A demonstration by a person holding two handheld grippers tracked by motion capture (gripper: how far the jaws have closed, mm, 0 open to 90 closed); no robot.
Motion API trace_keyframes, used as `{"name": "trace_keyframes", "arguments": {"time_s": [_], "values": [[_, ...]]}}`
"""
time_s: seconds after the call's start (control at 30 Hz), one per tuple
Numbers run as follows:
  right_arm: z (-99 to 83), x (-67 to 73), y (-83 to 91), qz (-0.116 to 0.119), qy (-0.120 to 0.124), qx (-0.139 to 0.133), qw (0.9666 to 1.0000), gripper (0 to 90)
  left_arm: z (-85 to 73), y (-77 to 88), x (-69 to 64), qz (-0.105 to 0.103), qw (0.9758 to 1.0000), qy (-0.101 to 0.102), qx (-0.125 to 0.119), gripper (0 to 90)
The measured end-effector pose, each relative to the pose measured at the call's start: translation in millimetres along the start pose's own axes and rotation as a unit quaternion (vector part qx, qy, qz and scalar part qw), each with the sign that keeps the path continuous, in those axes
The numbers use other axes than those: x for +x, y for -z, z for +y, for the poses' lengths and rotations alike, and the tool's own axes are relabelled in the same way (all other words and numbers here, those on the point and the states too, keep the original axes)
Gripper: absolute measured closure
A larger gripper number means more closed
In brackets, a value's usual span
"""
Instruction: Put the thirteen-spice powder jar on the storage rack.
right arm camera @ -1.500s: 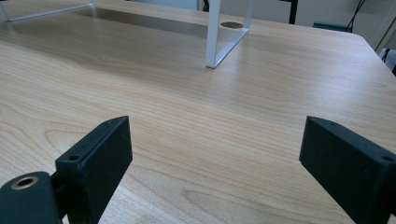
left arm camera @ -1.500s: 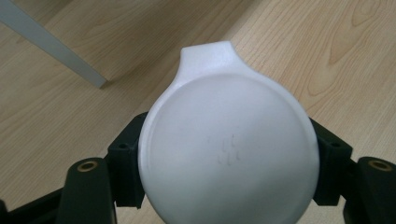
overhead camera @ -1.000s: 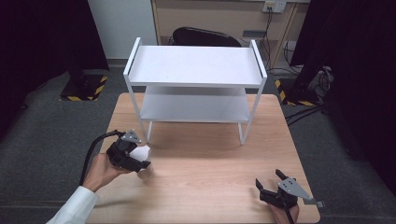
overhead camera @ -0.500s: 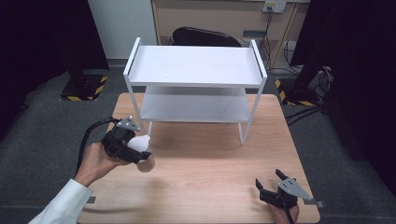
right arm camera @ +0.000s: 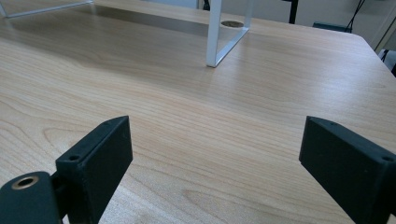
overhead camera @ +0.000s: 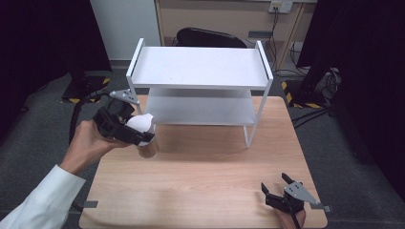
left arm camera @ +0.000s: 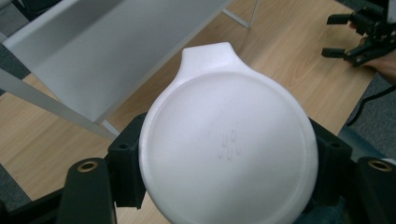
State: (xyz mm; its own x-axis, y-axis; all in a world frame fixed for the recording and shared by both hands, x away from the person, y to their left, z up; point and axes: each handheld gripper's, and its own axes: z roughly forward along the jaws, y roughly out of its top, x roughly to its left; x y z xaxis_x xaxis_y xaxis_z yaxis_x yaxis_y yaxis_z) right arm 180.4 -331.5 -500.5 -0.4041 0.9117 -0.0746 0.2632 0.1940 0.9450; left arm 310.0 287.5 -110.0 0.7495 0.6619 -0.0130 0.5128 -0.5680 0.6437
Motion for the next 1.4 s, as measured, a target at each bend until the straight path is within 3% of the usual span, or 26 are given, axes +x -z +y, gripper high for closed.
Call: {"name": "trace_keyframes", "arguments": {"time_s": [0.27,0.53,0.67,0.77,0.93,1.03,1.13,1.4], "values": [[-0.8,-0.3,0.7,0.001,-0.002,-0.003,1.0000,9.3,22.0,24.7,-7.5,0.012,0.9995,0.014,-0.025,30.5],[-1.6,-0.4,1.8,0.003,0.000,-0.004,1.0000,9.3,62.8,45.3,-11.4,0.026,0.9985,0.032,-0.037,30.5],[-1.6,-0.1,1.8,0.003,0.004,-0.003,1.0000,9.3,76.3,51.7,-14.0,0.032,0.9982,0.032,-0.040,30.5],[-1.3,0.3,2.2,0.003,0.002,-0.002,1.0000,9.3,95.4,59.6,-17.7,0.040,0.9977,0.031,-0.045,30.5],[-2.1,0.5,2.2,0.001,0.003,-0.005,1.0000,9.3,111.4,64.3,-20.7,0.052,0.9970,0.034,-0.046,30.5],[-1.0,0.8,2.0,0.002,0.005,-0.001,1.0000,9.3,119.6,66.6,-21.2,0.065,0.9953,0.046,-0.055,30.5],[-1.0,1.3,1.7,0.002,0.009,-0.001,1.0000,9.3,132.9,66.5,-14.5,0.073,0.9936,0.061,-0.060,30.5],[-0.8,0.6,1.0,0.002,0.007,-0.001,1.0000,9.3,149.2,60.9,-1.8,0.098,0.9901,0.074,-0.068,30.5]]}}
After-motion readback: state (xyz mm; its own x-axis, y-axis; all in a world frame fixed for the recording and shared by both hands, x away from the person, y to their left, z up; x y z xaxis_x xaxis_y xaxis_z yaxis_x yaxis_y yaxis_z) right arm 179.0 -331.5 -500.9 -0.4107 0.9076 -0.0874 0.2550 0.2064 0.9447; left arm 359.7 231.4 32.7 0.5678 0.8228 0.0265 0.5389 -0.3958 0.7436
